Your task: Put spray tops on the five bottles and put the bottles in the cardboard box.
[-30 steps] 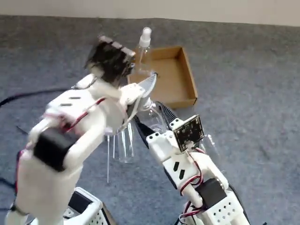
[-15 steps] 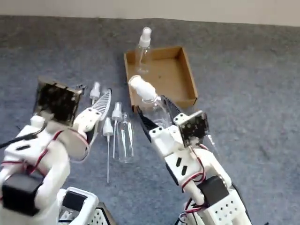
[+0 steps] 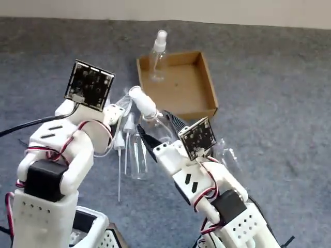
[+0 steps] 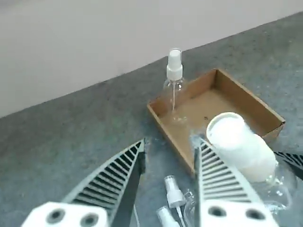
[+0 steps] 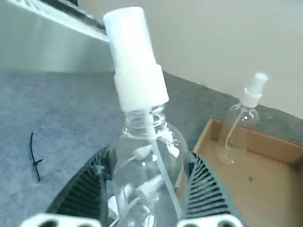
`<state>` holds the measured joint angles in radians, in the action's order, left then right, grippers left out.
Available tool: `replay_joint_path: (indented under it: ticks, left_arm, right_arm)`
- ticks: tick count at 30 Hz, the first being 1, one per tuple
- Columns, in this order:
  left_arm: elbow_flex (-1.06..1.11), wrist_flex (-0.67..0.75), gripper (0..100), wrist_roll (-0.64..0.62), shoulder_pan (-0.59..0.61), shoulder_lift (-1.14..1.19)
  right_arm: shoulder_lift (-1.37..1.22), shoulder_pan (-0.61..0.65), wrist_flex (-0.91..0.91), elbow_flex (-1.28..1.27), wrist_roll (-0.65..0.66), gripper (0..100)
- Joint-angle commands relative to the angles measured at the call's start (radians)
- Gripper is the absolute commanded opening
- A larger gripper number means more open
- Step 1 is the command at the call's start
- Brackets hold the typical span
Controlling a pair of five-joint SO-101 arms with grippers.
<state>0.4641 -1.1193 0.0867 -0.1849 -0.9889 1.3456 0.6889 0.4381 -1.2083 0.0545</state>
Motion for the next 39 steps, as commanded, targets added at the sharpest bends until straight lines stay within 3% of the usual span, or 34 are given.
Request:
replay_joint_path:
  ticks: [1,6,10,16,19,26,33,39]
  left_arm:
    - [-0.036,0.029,16,-0.005,-0.071,0.005]
    - [-0.044,0.026,16,-0.003,-0.070,0.001]
    - [-0.068,-0.041,16,0.026,-0.002,-0.047]
    - [-0.067,-0.100,16,0.026,0.133,-0.153]
    - [0.007,-0.114,16,0.028,0.154,-0.157]
    - [0.202,-0.107,17,0.025,0.110,-0.166]
    - [0.303,-0.106,30,-0.032,0.031,-0.182]
    - [0.407,-0.055,29,-0.063,0.031,-0.415]
  right_arm:
    - [0.022,0.007,0.002,0.050,0.015,0.3]
    - [0.024,0.005,0.002,-0.004,0.015,0.3]
    - [0.024,-0.015,-0.004,-0.004,0.015,0.3]
    - [-0.028,-0.214,-0.059,0.111,0.009,0.3]
    - [-0.157,-0.255,-0.056,0.248,0.009,0.3]
    - [-0.552,-0.171,-0.033,0.584,0.008,0.3]
    - [-0.823,-0.024,0.044,0.828,0.006,0.3]
    - [-0.895,-0.002,0.116,0.869,-0.133,0.3]
